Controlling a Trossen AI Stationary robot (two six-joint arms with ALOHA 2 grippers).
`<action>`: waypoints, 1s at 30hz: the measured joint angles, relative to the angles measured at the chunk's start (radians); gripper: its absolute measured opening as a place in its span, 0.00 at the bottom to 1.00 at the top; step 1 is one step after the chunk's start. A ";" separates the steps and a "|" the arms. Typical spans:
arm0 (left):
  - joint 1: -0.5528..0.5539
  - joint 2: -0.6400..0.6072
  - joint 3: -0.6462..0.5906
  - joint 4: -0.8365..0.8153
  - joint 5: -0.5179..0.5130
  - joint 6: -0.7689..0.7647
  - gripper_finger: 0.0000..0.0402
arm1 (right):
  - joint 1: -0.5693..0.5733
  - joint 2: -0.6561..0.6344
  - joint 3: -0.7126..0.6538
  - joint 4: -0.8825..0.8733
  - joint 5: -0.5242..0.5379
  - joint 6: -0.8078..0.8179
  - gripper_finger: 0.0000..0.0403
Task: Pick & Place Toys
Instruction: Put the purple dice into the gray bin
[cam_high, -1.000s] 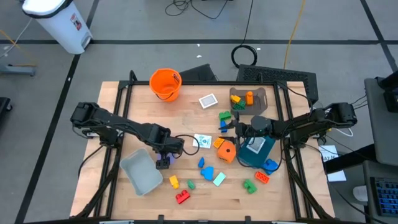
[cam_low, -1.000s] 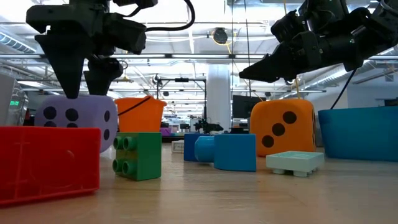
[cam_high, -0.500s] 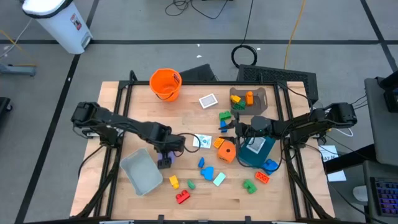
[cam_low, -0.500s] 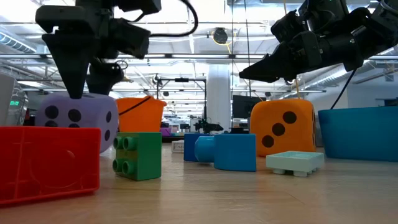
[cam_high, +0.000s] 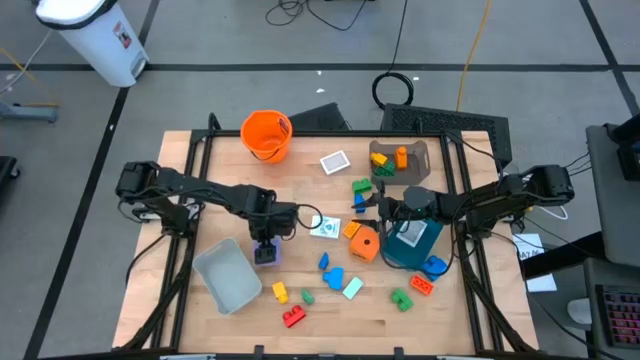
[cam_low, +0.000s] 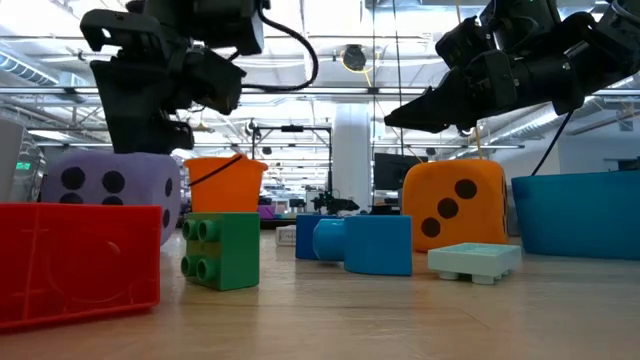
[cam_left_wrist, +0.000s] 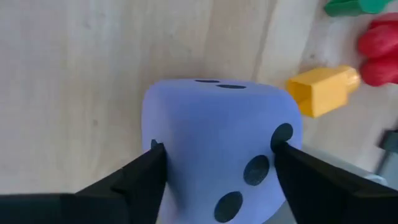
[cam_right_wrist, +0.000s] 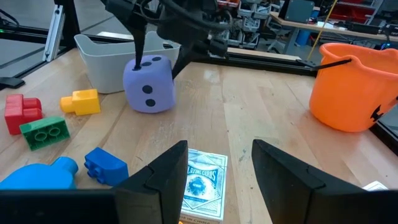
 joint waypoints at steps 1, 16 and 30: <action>0.007 0.000 0.000 0.000 0.019 0.001 0.65 | 0.000 0.000 0.000 0.000 0.000 0.000 0.42; 0.065 0.000 0.064 -0.093 0.063 0.057 0.37 | 0.000 0.000 0.000 0.000 0.000 0.000 0.42; 0.068 -0.002 0.273 -0.360 -0.054 0.072 0.26 | 0.000 0.000 0.000 0.000 0.000 0.000 0.42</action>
